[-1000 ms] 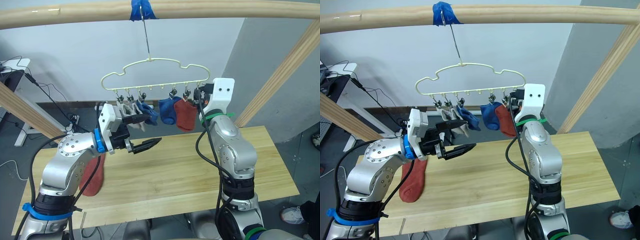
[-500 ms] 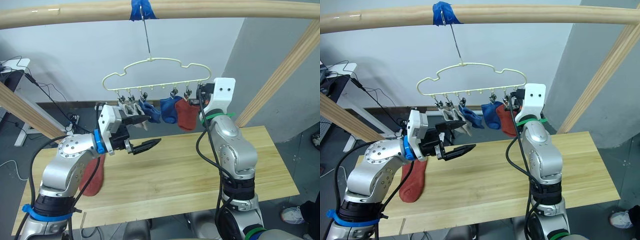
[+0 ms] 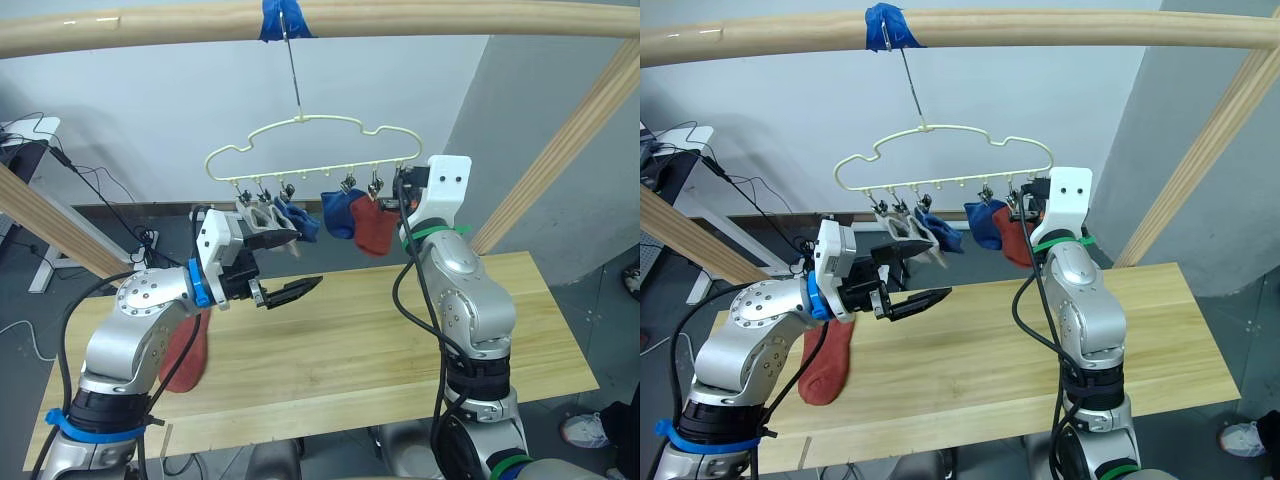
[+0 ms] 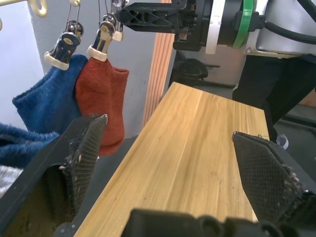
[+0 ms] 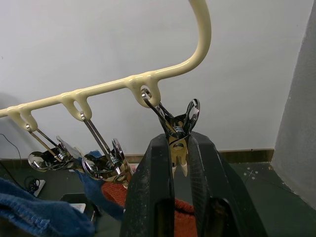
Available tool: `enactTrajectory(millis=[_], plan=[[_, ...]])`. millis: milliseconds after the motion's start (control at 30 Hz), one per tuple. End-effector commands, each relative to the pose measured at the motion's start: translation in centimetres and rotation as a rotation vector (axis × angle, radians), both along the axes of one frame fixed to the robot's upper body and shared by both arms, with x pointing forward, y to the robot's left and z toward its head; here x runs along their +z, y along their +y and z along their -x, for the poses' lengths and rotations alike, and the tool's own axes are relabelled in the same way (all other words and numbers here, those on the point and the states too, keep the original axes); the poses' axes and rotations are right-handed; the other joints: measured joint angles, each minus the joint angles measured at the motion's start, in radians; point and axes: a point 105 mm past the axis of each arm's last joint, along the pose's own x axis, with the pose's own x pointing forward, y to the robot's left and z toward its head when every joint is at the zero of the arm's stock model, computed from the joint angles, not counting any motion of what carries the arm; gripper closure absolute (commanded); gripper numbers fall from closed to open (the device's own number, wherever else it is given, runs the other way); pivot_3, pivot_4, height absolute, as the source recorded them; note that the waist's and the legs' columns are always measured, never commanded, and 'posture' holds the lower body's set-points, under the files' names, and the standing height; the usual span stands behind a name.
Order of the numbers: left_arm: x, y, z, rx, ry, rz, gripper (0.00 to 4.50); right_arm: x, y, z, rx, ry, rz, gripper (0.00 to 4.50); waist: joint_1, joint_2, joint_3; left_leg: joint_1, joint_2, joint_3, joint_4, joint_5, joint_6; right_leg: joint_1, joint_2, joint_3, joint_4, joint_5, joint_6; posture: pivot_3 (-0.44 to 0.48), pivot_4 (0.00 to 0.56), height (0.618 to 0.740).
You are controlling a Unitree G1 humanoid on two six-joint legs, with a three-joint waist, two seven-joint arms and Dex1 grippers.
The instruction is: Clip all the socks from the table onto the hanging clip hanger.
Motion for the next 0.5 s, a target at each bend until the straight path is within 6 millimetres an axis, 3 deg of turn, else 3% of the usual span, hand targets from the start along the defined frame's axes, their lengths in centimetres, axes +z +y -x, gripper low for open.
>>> enactTrajectory(millis=[33, 400, 500], plan=[[0.08, 0.53, 0.01, 0.068, -0.021, 0.037, 0.0, 2.17, -0.11, 0.67, 0.003, -0.079, -0.033, 4.41, -0.001, 0.0, 0.0, 0.0, 0.0, 0.0, 0.0, 0.0, 0.0, 0.0, 0.0, 0.0, 0.0, 0.0, 0.0, -0.253, 0.206, 0.74], [0.23, 0.31, -0.07, 0.064, -0.029, 0.039, 0.0, 1.56, -0.24, 0.62, 0.005, -0.048, 0.013, 4.41, -0.001, 0.0, 0.0, 0.0, 0.0, 0.0, 0.0, 0.0, 0.0, 0.0, 0.0, 0.0, 0.001, 0.0, 0.0, -0.253, 0.203, 0.74], [0.48, 0.13, -0.24, 0.057, -0.038, 0.04, 0.0, 1.41, -0.43, 0.48, -0.007, -0.044, 0.024, 3.4, -0.001, 0.0, 0.0, 0.0, 0.0, 0.0, 0.0, 0.0, 0.0, 0.0, 0.0, 0.0, 0.001, 0.0, 0.0, -0.254, 0.2, 0.74]])
